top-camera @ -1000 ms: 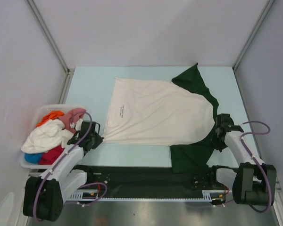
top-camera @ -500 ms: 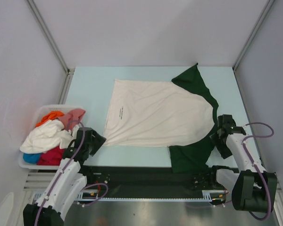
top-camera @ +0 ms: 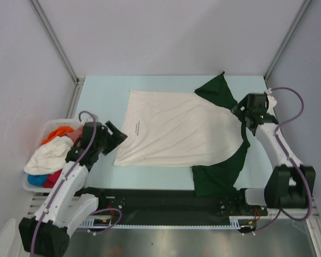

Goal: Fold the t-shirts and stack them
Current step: Flatten the tshirt out

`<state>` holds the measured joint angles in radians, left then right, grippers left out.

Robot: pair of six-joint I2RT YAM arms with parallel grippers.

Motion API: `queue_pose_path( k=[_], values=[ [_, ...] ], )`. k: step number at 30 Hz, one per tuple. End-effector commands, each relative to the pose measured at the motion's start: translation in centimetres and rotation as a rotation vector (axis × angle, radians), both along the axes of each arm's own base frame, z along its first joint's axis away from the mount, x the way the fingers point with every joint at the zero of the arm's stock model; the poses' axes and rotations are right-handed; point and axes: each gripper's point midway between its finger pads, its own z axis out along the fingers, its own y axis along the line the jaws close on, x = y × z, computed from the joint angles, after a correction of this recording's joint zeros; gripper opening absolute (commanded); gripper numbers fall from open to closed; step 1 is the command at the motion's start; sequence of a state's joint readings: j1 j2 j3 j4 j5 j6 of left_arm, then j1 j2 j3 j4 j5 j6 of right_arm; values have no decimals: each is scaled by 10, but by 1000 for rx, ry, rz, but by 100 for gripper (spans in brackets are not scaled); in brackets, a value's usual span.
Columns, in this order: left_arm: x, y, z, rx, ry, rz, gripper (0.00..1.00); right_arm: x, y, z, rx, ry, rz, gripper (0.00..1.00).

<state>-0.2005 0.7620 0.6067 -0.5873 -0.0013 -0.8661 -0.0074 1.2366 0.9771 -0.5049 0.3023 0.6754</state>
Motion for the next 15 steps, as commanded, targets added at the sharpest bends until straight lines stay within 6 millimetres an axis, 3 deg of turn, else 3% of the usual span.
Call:
queue_pose_path(
  k=[1,2,3,4,5,6,7,8,9,10,11,12,14,15],
  values=[
    [47,-24,67,55,-224,-195,77,92,33,43,45,-263,220,93],
    [57,-27,59,67,-189,-212,78,116,40,27,79,-263,248,90],
    [63,-32,64,68,-199,-237,78,132,42,28,108,-286,267,89],
    [71,-39,74,69,-224,-276,78,151,53,45,163,-336,309,88],
    [76,-44,77,65,-227,-293,78,169,56,22,198,-300,307,87],
    [80,-52,71,56,-205,-326,78,181,57,21,225,-306,308,86],
    [84,-63,83,32,-231,-373,78,191,64,16,273,-299,321,86],
    [85,-70,86,20,-232,-397,78,216,65,20,289,-340,323,86],
    [89,-77,80,7,-201,-423,78,226,66,11,311,-332,317,86],
    [87,-88,91,-41,-196,-464,82,236,67,11,365,-343,311,85],
    [88,-93,92,-61,-177,-473,82,250,66,22,387,-375,314,82],
    [89,-98,88,-75,-146,-482,83,260,70,-3,434,-339,322,80],
    [89,-102,96,-96,-123,-493,84,279,70,4,474,-365,316,79],
    [90,-103,97,-95,-119,-496,84,284,73,-15,502,-337,319,79]
  ],
)
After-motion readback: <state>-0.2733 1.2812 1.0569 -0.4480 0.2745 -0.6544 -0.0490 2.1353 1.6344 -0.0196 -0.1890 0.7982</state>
